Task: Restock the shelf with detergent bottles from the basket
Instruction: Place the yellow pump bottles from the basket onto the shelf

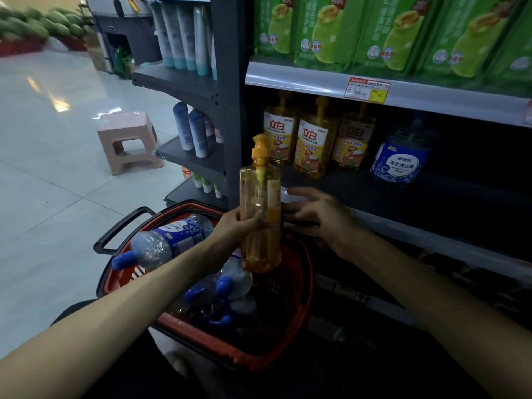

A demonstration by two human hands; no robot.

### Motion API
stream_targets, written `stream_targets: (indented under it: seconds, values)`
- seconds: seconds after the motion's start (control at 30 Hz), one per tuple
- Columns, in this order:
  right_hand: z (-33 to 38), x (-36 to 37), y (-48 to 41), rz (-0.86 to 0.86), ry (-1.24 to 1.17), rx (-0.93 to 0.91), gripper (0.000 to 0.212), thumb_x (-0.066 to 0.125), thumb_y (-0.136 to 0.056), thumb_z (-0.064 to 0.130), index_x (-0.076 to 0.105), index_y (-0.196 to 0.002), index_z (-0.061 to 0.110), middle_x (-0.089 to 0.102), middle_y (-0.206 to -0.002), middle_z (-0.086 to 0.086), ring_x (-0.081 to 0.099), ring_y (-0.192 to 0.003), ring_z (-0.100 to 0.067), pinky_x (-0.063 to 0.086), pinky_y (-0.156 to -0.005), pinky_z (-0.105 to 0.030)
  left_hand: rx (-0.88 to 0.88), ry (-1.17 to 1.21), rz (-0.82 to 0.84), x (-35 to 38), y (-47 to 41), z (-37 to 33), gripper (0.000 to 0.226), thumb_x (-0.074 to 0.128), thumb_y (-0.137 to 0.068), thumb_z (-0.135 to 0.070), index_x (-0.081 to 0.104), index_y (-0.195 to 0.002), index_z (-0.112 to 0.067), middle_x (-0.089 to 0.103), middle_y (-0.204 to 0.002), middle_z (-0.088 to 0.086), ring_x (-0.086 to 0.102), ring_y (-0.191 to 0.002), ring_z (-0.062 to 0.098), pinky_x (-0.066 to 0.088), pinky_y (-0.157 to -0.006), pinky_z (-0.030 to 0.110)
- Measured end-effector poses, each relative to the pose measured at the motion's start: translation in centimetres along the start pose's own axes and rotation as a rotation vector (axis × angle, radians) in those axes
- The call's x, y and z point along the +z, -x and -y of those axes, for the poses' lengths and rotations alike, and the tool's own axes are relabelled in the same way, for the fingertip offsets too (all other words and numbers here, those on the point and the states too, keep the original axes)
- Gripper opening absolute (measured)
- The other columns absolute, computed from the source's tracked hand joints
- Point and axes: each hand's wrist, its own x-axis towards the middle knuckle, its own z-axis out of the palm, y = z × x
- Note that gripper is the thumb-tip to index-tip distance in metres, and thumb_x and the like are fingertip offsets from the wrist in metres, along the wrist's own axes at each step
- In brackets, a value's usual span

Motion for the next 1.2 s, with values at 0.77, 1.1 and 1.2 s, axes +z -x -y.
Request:
stream_targets:
  seconds: [0.77,1.1,1.2]
  values:
    - [-4.7,-10.1,-3.0,-0.175,-0.104,-0.168,0.096,0.093,-0.062,0.001,0.044,-0.141,0.027,0.072,-0.123,0.004,0.069,-0.112,-0.014,0.06,-0.093,-0.041,0.296,-0.46,0.184,9.8,-10.4,-7.1,0.035,0.083,-0.086,-0.027,0.069,-0.118,-0.03,0.076,-0.109,-0.023,0.07,-0.103,-0.006,0.055,-0.083,0.013]
    - [-4.0,-12.5,-6.5,-0.59,-0.104,-0.43,0.091,0.092,-0.058,-0.007,0.047,-0.135,0.012,0.068,-0.117,0.004,0.067,-0.093,0.009,0.058,-0.074,-0.017,0.44,-0.433,-0.214,15.1,-14.9,-5.4,0.052,0.089,-0.078,-0.041,0.069,-0.123,-0.024,0.075,-0.108,-0.016,0.069,-0.096,-0.005,0.061,-0.078,0.021]
    - [-3.7,-13.4,-7.6,-0.611,-0.045,-0.44,0.096,0.091,-0.06,-0.006,0.041,-0.139,0.014,0.064,-0.113,0.012,0.063,-0.089,0.017,0.055,-0.072,-0.01,0.428,-0.26,-0.231,16.2,-16.4,-4.5,0.045,0.087,-0.082,-0.027,0.064,-0.119,-0.018,0.075,-0.108,-0.011,0.072,-0.1,-0.001,0.061,-0.078,0.022]
